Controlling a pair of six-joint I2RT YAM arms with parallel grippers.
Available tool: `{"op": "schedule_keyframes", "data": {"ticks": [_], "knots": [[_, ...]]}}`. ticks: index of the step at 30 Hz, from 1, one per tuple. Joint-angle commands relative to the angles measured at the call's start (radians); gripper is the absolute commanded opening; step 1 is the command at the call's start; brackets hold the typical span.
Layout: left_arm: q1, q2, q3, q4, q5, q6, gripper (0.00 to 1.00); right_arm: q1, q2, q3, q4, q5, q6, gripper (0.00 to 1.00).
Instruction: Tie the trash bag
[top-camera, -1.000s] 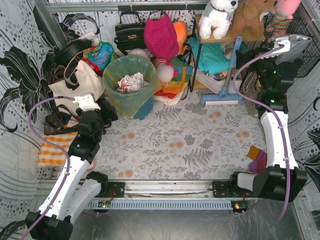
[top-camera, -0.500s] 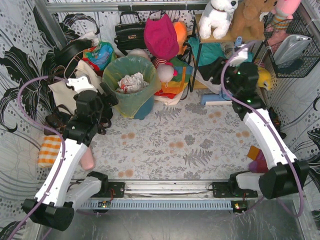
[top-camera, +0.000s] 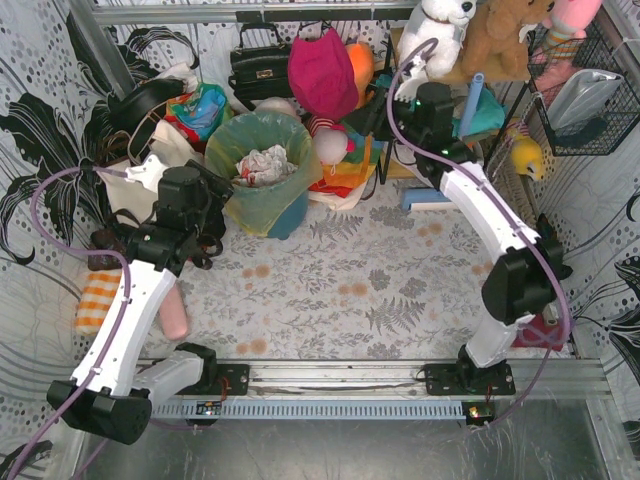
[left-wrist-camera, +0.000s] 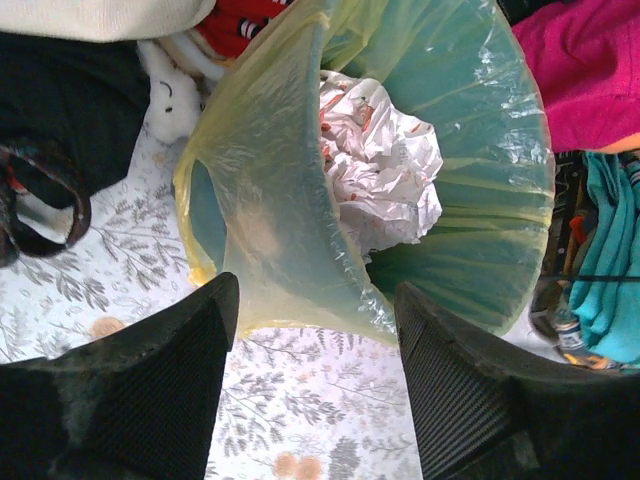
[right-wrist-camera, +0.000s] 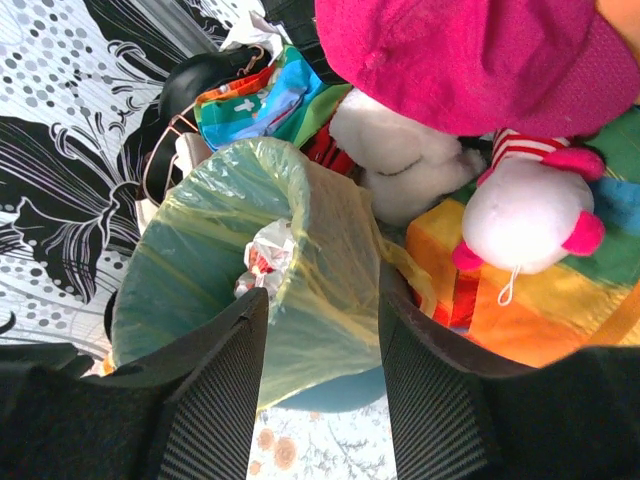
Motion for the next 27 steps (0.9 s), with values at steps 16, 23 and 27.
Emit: {"op": "schedule_keyframes", "data": {"ticks": [16,23,27], "knots": [[0.006,0.095,0.038,0.029,0.009,-0.299,0.54,0.092,0.616,0.841,-0.336,-0.171,-0.123,0.42],[0.006,0.120,0.062,0.024,0.002,-0.281,0.48,0.127,0.602,0.749,-0.257,-0.168,-0.089,0.41],[0.006,0.134,0.077,0.010,0.002,-0.271,0.43,0.135,0.616,0.742,-0.256,-0.156,-0.079,0.38]]}}
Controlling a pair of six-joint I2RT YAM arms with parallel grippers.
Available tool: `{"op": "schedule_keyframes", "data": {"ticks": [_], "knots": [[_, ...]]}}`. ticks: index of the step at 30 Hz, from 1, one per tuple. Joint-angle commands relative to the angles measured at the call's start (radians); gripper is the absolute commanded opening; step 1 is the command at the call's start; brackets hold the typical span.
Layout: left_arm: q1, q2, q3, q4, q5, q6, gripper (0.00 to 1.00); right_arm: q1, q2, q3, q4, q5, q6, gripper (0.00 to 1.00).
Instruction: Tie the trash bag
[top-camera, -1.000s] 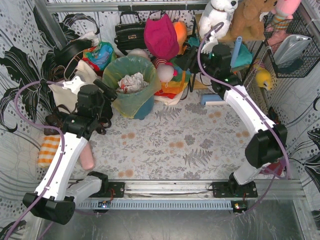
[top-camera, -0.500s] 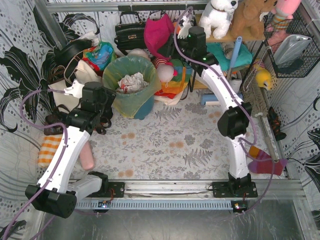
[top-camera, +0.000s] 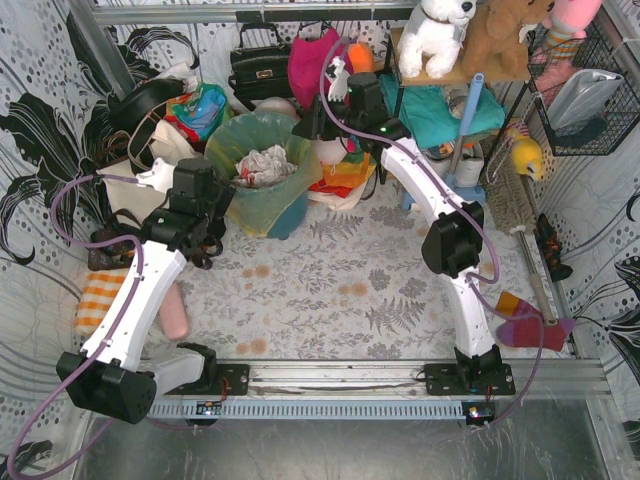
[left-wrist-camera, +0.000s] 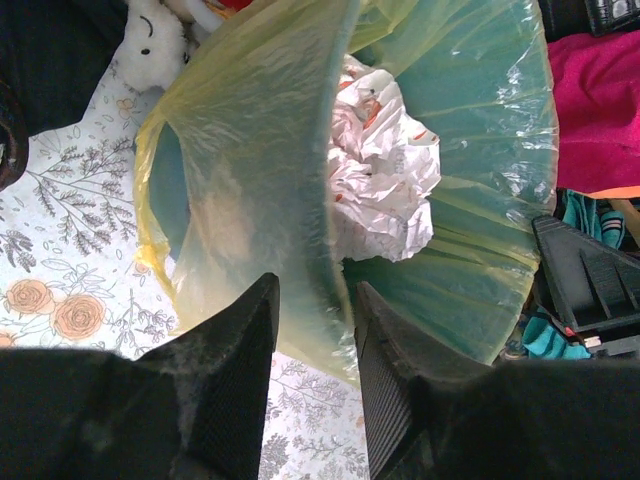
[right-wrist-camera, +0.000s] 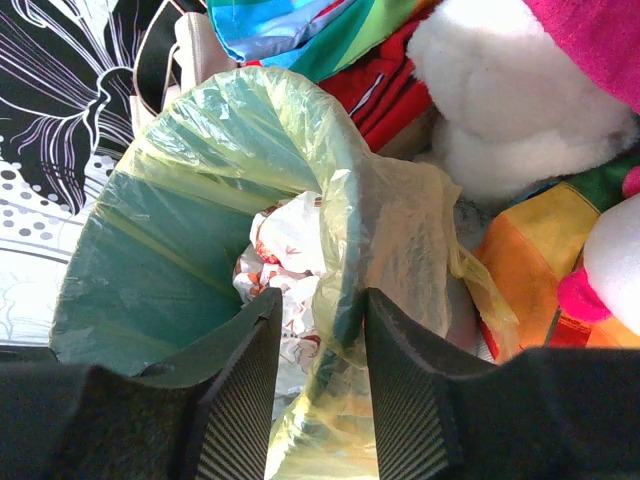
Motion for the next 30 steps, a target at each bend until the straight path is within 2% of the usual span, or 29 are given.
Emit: {"op": "schedule_keyframes", "data": {"ticks": [1,6,9,13,15,21,24,30], "knots": [[0.006,0.011,0.048,0.034,-0.008,0.009,0.42,0.007,0.002,-0.011,0.055,-0.006,0.025,0.37],[0.006,0.009,0.044,0.045,-0.004,0.019,0.35,0.011,-0.001,-0.027,0.059,0.005,0.025,0.23],[0.006,0.007,0.045,0.045,-0.006,0.027,0.33,0.014,-0.011,-0.043,0.059,0.015,0.024,0.20],[0.006,0.012,0.044,0.049,-0.006,0.038,0.30,0.023,-0.040,-0.072,0.040,0.037,0.003,0.10],[0.006,0.011,0.048,0.044,-0.008,0.044,0.28,0.025,-0.069,-0.101,0.032,0.051,-0.004,0.08],[0.005,-0.009,0.065,0.038,0.002,0.082,0.10,0.031,-0.205,-0.246,0.010,0.102,0.017,0.05],[0.006,-0.017,0.079,0.053,0.057,0.130,0.01,0.039,-0.300,-0.341,0.004,0.143,0.028,0.04],[0.005,-0.026,0.102,0.059,0.254,0.235,0.00,0.061,-0.517,-0.529,-0.079,0.227,0.068,0.04]]}}
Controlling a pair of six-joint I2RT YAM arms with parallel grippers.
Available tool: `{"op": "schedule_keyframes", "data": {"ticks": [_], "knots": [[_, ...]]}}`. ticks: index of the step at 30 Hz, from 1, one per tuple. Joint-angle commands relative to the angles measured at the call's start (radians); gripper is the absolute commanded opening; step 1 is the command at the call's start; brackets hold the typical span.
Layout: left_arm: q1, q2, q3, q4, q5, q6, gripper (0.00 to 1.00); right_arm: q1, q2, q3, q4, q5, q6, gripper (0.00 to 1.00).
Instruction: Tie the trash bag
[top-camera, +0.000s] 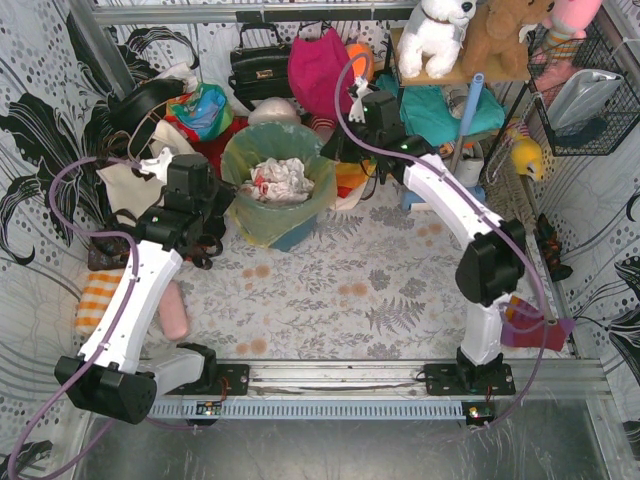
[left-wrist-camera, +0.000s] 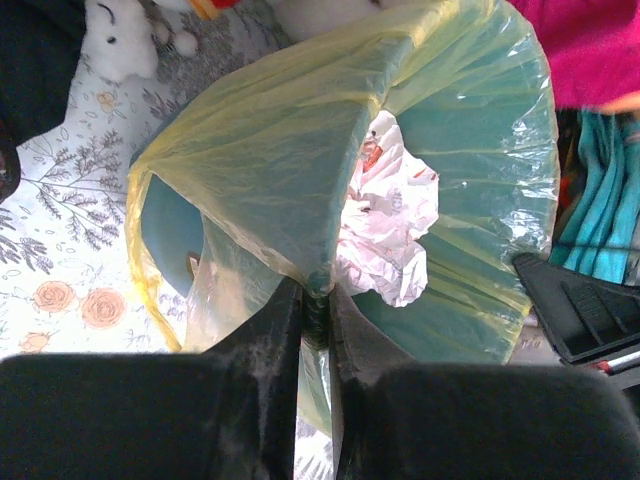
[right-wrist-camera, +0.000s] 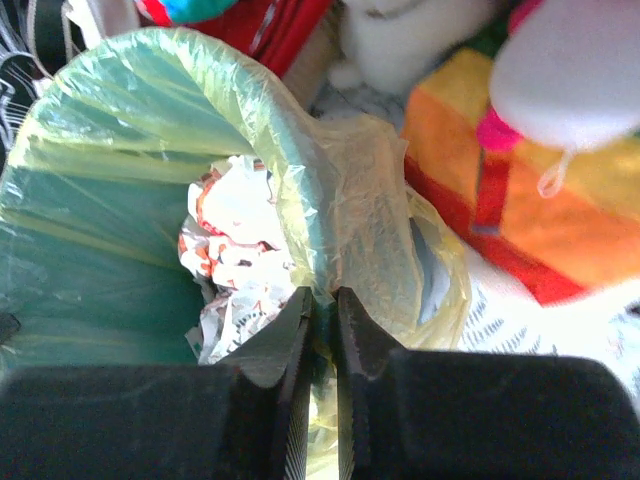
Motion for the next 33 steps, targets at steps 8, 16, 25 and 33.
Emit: {"op": "schedule_keyframes", "data": {"ticks": [8,16,25,33], "knots": [[-0.004,-0.033,0.025,0.091,0.481,0.162,0.00,0.087,-0.542,-0.501,-0.084,0.176,0.193,0.00],[-0.125,-0.017,0.045,-0.046,0.539,0.246,0.00,0.138,-0.804,-0.652,-0.218,0.241,0.306,0.00],[-0.190,-0.033,0.102,-0.137,0.568,0.288,0.00,0.183,-0.861,-0.642,-0.352,0.112,0.328,0.02],[-0.192,-0.019,0.102,-0.178,0.565,0.318,0.00,0.188,-0.884,-0.706,-0.302,0.051,0.350,0.22]]}}
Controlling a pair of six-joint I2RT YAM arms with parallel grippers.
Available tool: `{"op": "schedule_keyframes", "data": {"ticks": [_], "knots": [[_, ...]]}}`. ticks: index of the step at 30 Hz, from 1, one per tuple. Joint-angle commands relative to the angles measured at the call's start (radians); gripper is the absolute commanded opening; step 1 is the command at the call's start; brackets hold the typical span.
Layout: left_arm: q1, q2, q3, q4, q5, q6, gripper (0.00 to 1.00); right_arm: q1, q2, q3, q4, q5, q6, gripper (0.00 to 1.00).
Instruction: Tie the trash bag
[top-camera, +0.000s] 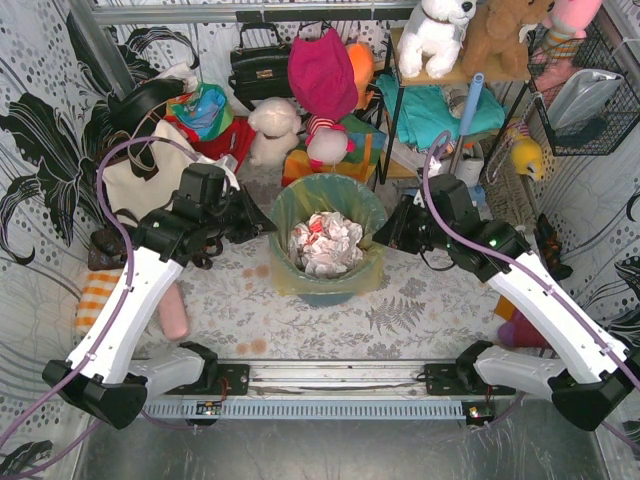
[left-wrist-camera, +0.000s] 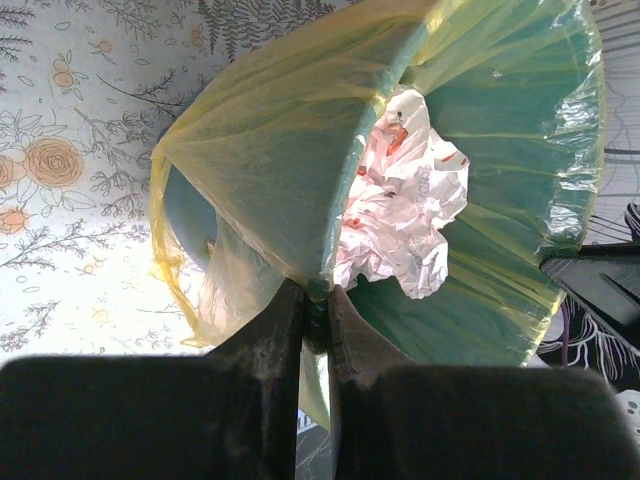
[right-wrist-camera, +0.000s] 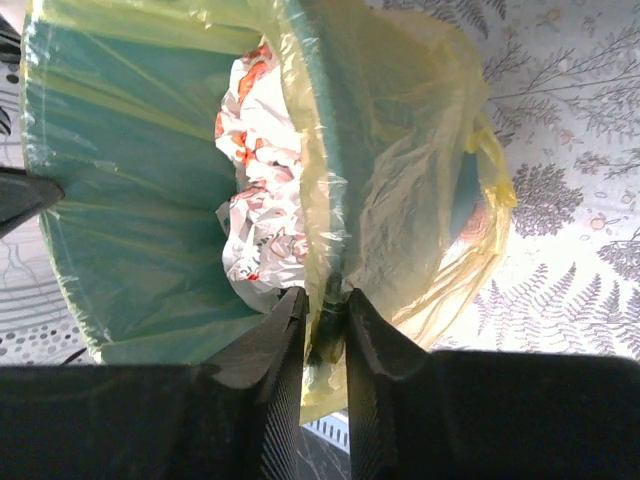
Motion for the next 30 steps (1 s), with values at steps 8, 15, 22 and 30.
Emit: {"op": "schedule_keyframes", "data": {"ticks": [8,15,22,30], "knots": [[-0.033,0.013,0.068,0.072,0.050,0.033,0.32,0.041,-0.002,0.090,0.009,-0.070,-0.062,0.54],[-0.033,0.025,0.128,0.015,-0.002,0.060,0.36,0.041,0.052,0.248,-0.148,0.094,-0.190,0.56],[-0.033,0.008,0.098,0.026,-0.016,0.044,0.37,0.041,0.105,0.283,-0.201,0.159,-0.258,0.56],[-0.033,-0.023,0.042,0.046,-0.015,0.024,0.37,0.041,0.084,0.237,-0.169,0.130,-0.260,0.52]]}}
